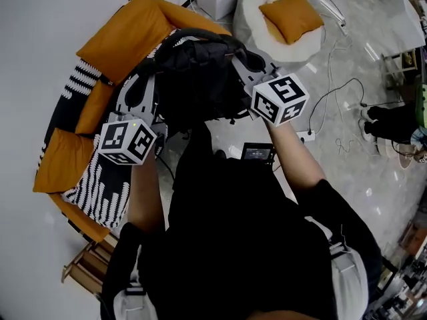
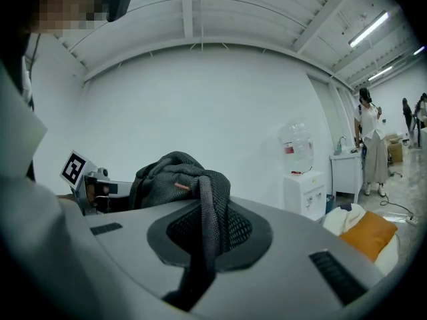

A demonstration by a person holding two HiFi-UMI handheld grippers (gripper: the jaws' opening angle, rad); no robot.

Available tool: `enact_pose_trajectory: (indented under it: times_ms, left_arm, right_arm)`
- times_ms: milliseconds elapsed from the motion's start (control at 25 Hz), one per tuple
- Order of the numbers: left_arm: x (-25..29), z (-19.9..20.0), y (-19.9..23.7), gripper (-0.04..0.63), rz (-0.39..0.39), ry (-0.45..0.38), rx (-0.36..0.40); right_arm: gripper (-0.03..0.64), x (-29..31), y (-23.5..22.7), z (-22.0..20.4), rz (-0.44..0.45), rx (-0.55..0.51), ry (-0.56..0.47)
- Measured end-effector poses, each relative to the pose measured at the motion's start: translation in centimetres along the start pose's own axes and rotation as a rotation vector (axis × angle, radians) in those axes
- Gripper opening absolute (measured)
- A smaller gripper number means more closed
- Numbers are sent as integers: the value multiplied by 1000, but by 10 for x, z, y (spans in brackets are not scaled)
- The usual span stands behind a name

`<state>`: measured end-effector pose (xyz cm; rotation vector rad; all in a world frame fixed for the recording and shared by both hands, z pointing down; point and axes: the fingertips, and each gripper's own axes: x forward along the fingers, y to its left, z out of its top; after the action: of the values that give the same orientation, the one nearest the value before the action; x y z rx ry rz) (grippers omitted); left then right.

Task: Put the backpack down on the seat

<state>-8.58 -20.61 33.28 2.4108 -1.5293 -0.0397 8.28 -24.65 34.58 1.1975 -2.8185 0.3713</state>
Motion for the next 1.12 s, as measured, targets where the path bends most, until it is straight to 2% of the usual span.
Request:
enact_pose_trajectory:
  times_ms: [600, 880, 1120]
  left_arm:
    - [109, 12, 116, 43, 21, 48, -34]
    - [154, 6, 170, 43, 24, 80, -55]
    - [188, -10, 215, 43, 77, 124, -51]
  right_arm:
    - [43, 148, -64, 0, 33, 34, 75]
    - [43, 213, -91, -12, 44, 65, 115]
    - [43, 266, -112, -30, 54, 93, 154]
